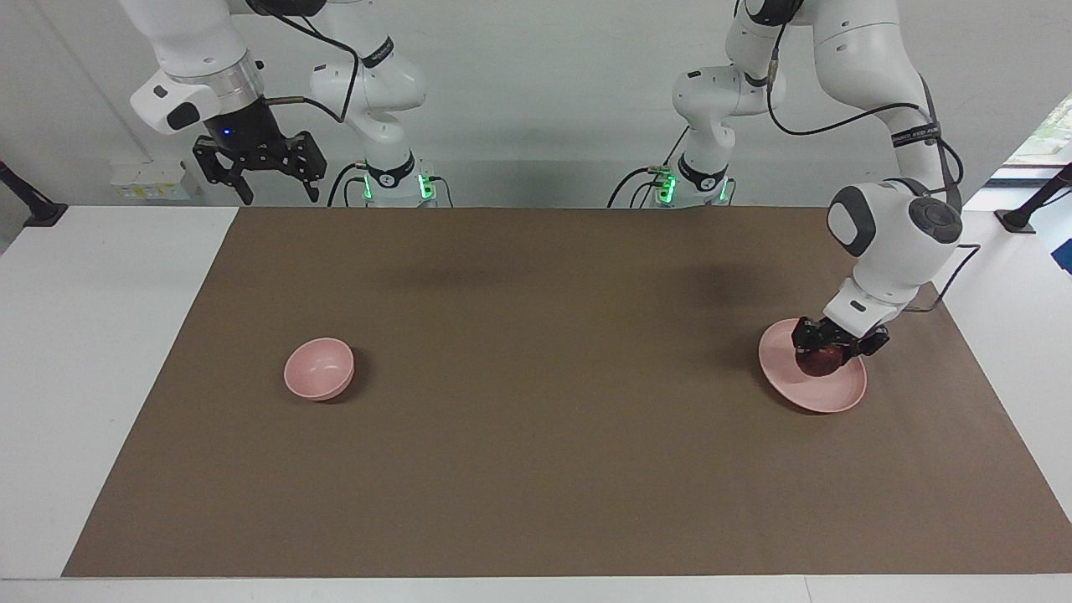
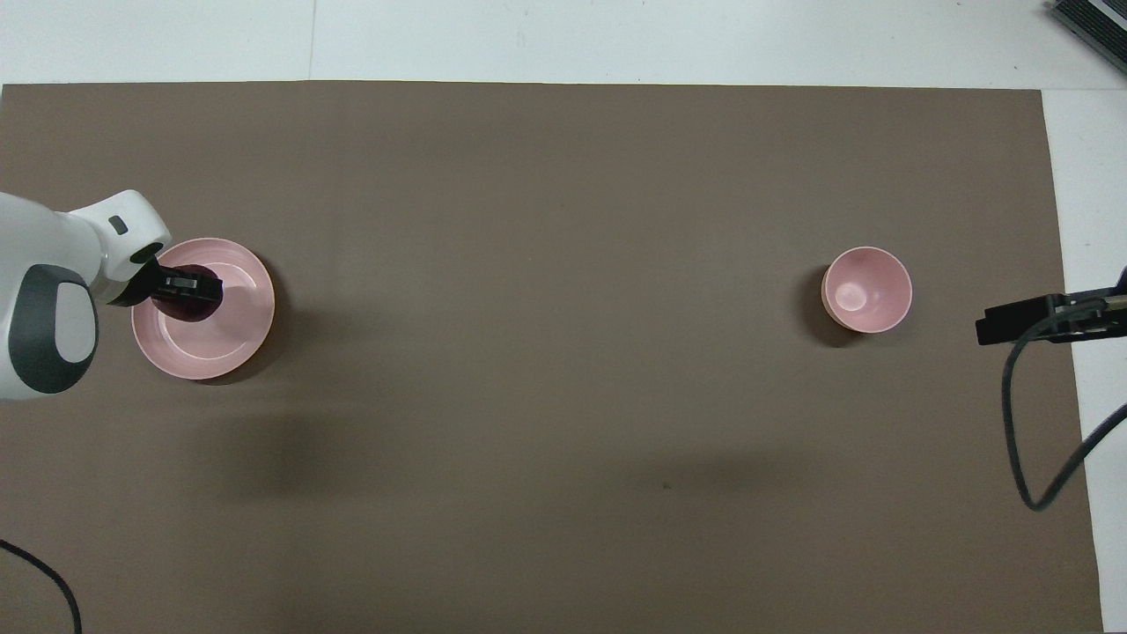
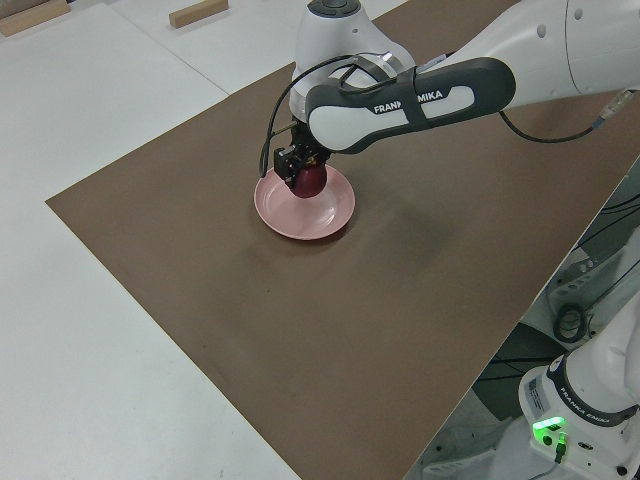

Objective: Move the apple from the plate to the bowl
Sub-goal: 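Close the left gripper on the red apple and lift it, then carry the apple with the left gripper while the right gripper approaches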

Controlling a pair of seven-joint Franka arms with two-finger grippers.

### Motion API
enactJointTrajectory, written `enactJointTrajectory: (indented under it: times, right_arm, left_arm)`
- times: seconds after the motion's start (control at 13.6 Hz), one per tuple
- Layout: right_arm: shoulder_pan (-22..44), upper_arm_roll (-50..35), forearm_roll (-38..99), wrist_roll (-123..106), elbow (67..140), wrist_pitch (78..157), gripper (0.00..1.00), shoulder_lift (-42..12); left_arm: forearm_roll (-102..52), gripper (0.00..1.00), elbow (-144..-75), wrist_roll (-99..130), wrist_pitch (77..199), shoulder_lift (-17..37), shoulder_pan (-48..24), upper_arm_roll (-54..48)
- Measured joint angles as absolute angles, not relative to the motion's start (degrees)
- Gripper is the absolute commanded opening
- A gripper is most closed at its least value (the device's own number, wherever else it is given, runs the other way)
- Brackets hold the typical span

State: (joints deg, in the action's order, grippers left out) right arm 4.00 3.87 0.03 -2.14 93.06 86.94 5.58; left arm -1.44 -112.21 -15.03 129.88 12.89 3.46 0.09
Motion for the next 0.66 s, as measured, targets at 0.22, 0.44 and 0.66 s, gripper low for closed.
enactJointTrajectory:
  times: [0.22,0.44,0.66]
  right_arm:
    - [4.0,3.9,0.0,-2.1,93.1,86.9,1.0,5.6]
    - [4.0,3.9,1.2,-5.3,93.2,86.9,1.0,5.6]
    - [3.4,4.1,4.9,-11.2,94.4,87.3,1.0,5.5]
  left_arm:
    - [-1.5,0.0,-109.2,-15.0,129.6,12.9,5.1,0.2]
    - [-1.5,0.0,-106.4,-13.3,128.4,12.8,5.2,0.0]
    - [-1.4,0.0,-101.9,-11.2,121.2,12.7,4.8,-0.2]
